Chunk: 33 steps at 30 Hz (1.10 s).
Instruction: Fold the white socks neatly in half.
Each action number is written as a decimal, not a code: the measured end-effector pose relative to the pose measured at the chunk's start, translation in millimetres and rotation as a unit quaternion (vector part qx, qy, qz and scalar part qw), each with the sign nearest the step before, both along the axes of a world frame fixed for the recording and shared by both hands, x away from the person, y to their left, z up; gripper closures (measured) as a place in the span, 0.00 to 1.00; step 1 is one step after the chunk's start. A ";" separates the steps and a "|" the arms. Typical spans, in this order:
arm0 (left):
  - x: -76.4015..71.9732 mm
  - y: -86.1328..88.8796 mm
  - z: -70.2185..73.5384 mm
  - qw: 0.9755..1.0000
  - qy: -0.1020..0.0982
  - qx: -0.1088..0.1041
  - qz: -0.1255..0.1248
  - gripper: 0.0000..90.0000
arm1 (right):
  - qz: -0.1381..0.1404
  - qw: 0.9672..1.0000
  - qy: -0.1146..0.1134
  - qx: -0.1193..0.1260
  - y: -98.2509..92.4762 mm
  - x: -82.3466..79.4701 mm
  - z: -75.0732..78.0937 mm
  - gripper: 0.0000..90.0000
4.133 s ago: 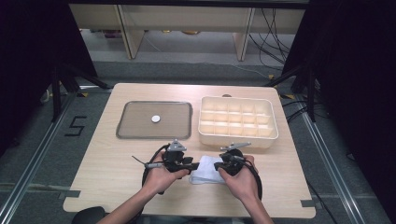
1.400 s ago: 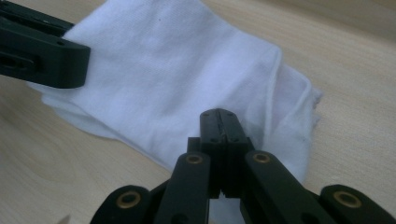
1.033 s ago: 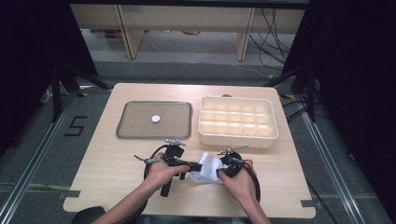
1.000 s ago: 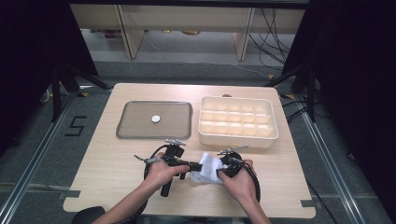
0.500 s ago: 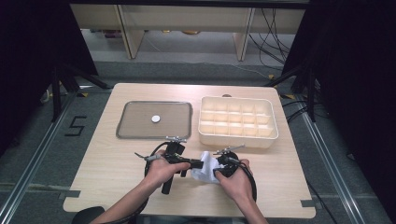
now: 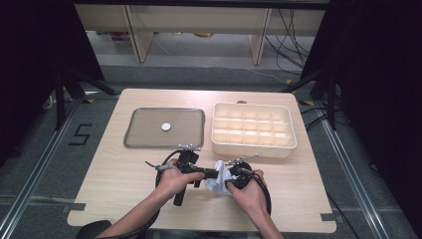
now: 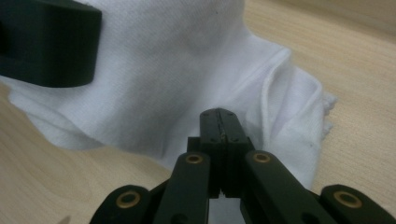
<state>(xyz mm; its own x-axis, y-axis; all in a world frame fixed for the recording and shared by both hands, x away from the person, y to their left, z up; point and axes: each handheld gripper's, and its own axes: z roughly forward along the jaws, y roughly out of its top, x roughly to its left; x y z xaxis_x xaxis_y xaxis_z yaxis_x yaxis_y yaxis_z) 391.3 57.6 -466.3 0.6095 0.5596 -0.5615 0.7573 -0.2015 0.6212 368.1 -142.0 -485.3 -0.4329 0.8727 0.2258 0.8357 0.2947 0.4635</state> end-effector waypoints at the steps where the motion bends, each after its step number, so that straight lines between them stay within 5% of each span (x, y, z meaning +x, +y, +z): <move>1: 0.0 -0.1 0.1 1.000 0.000 0.000 0.000 0.91 | 0.000 1.000 -0.001 -0.001 0.3 0.0 0.0 1.00; 8: 0.9 1.3 0.7 1.000 0.000 -0.002 -0.006 0.91 | 0.007 1.000 -0.022 0.004 -3.6 -0.6 3.9 0.95; 10: 0.9 1.9 1.1 1.000 -0.002 0.000 -0.006 0.91 | 0.001 0.999 -0.036 0.026 -7.7 -2.7 14.2 0.96; 15: 0.9 2.0 0.8 1.000 -0.004 0.002 -0.006 0.91 | -0.060 0.995 -0.058 0.046 -35.4 -3.8 43.2 0.99; 17: 0.1 1.1 1.0 1.000 -0.007 0.004 -0.002 0.91 | -0.056 0.995 -0.082 0.028 -50.4 0.3 40.9 1.00; 19: -0.1 0.4 0.9 1.000 -0.009 0.005 -0.002 0.91 | -0.059 0.996 -0.064 -0.001 -61.5 0.5 33.5 1.00; 23: 0.6 0.5 0.4 1.000 -0.008 0.006 -0.007 0.91 | -0.054 0.998 -0.010 0.010 -60.4 -5.1 16.3 1.00; 30: 0.5 -0.1 0.2 1.000 -0.013 0.009 -0.005 0.91 | -0.040 0.999 -0.012 0.000 -48.7 -5.8 3.1 1.00; 33: 0.2 -1.2 0.1 1.000 -0.014 0.007 -0.004 0.91 | -0.059 0.998 0.001 -0.002 -44.7 -6.0 2.8 1.00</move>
